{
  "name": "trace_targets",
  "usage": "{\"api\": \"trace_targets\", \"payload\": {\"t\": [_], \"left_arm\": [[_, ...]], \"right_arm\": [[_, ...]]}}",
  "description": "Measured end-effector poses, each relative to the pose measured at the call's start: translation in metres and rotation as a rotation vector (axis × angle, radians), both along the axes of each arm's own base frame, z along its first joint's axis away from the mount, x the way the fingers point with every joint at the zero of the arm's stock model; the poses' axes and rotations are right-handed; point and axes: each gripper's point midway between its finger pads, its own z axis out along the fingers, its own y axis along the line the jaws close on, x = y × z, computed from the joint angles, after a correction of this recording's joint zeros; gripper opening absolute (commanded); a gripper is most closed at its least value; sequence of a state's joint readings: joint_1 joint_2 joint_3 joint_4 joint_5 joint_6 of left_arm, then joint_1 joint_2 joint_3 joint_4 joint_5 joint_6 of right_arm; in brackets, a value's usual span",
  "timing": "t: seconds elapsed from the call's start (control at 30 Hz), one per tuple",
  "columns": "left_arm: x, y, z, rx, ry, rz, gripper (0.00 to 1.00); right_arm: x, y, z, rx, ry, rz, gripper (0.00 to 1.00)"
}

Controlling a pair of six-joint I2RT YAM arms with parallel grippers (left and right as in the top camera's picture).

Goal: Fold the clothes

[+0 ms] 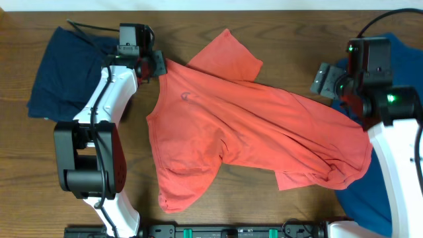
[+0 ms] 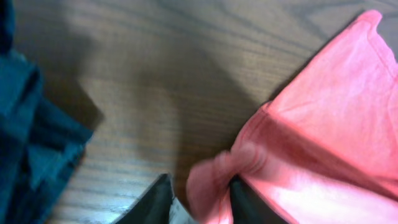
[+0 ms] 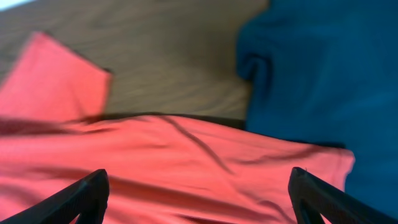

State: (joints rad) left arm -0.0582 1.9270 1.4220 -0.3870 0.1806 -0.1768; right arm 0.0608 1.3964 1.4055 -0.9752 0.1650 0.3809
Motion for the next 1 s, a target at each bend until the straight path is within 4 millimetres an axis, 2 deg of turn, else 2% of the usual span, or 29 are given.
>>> {"api": "trace_targets", "payload": {"t": [0.13, 0.27, 0.37, 0.43, 0.5, 0.63, 0.8, 0.9, 1.0], "left_arm": [[-0.013, -0.004, -0.005, -0.02, 0.057, -0.014, 0.5], [-0.032, -0.013, 0.002, -0.065, 0.111, -0.042, 0.51], [-0.05, -0.022, 0.019, -0.108, 0.137, -0.071, 0.52], [-0.064, -0.03, 0.028, -0.125, 0.162, -0.091, 0.52], [-0.077, -0.039, 0.034, -0.133, 0.19, -0.115, 0.52], [-0.104, -0.065, 0.032, -0.138, 0.271, -0.181, 0.52], [-0.124, -0.094, 0.029, -0.129, 0.323, -0.258, 0.52], [-0.13, -0.106, 0.028, -0.122, 0.328, -0.294, 0.52], [-0.134, -0.114, 0.028, -0.118, 0.331, -0.314, 0.52]], "right_arm": [[0.01, -0.038, -0.03, 0.004, 0.077, -0.123, 0.82], [0.02, -0.075, -0.06, 0.038, 0.127, -0.228, 0.76], [0.032, -0.095, -0.091, 0.067, 0.166, -0.272, 0.56], [0.041, -0.099, -0.112, 0.084, 0.192, -0.276, 0.35], [0.047, -0.097, -0.137, 0.11, 0.233, -0.267, 0.23], [0.046, -0.089, -0.185, 0.165, 0.343, -0.253, 0.2], [0.036, -0.085, -0.232, 0.185, 0.463, -0.262, 0.03], [0.037, -0.095, -0.235, 0.147, 0.464, -0.312, 0.01], [0.039, -0.123, -0.235, 0.063, 0.434, -0.401, 0.01]]}}
